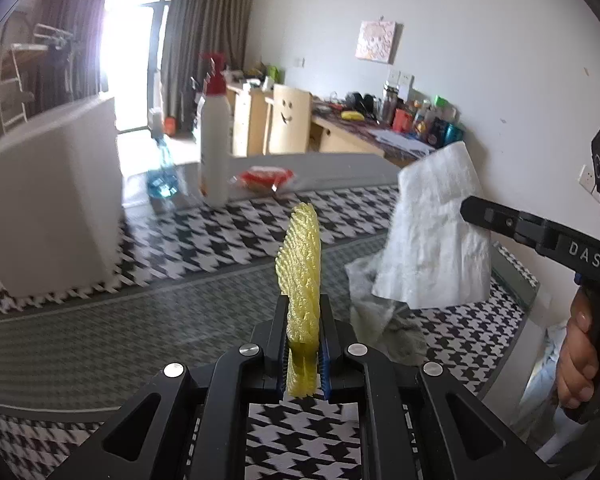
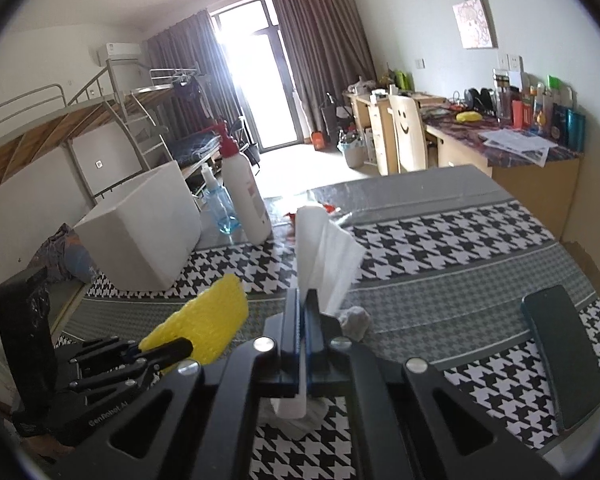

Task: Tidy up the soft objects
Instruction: 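Lift and carry the yellow net in left gripper while right gripper carries the white cloth to the box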

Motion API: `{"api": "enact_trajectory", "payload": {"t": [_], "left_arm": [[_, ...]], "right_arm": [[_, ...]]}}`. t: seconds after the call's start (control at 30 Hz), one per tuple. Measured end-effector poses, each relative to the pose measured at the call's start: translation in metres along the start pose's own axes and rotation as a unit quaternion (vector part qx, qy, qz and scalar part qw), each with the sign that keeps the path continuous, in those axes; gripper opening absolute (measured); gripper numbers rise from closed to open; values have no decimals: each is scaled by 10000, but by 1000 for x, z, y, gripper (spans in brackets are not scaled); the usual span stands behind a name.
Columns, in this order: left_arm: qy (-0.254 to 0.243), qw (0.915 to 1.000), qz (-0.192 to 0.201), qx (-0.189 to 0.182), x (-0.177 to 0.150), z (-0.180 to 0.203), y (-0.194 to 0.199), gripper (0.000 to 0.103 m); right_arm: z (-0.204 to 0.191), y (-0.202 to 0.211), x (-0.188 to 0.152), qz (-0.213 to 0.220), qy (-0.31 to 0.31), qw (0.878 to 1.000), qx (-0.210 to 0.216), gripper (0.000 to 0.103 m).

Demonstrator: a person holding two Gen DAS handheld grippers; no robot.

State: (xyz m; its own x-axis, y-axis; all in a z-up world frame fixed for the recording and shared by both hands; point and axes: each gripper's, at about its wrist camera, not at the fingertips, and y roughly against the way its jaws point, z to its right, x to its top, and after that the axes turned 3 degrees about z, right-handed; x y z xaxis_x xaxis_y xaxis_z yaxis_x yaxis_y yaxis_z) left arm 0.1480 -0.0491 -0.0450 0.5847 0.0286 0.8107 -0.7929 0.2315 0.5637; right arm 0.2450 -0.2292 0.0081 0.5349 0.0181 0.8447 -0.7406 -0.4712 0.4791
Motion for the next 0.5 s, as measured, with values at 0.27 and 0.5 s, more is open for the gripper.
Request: {"api": "enact_trajectory", "payload": {"t": [0.27, 0.5], "left_arm": [[-93, 9989, 274, 370, 10, -6, 23, 13], [-135, 9978, 416, 496, 16, -13, 34, 13]], "right_arm": [[-14, 11, 9, 224, 152, 9996, 85, 4], [-24, 10, 11, 314, 324, 9989, 94, 4]]}}
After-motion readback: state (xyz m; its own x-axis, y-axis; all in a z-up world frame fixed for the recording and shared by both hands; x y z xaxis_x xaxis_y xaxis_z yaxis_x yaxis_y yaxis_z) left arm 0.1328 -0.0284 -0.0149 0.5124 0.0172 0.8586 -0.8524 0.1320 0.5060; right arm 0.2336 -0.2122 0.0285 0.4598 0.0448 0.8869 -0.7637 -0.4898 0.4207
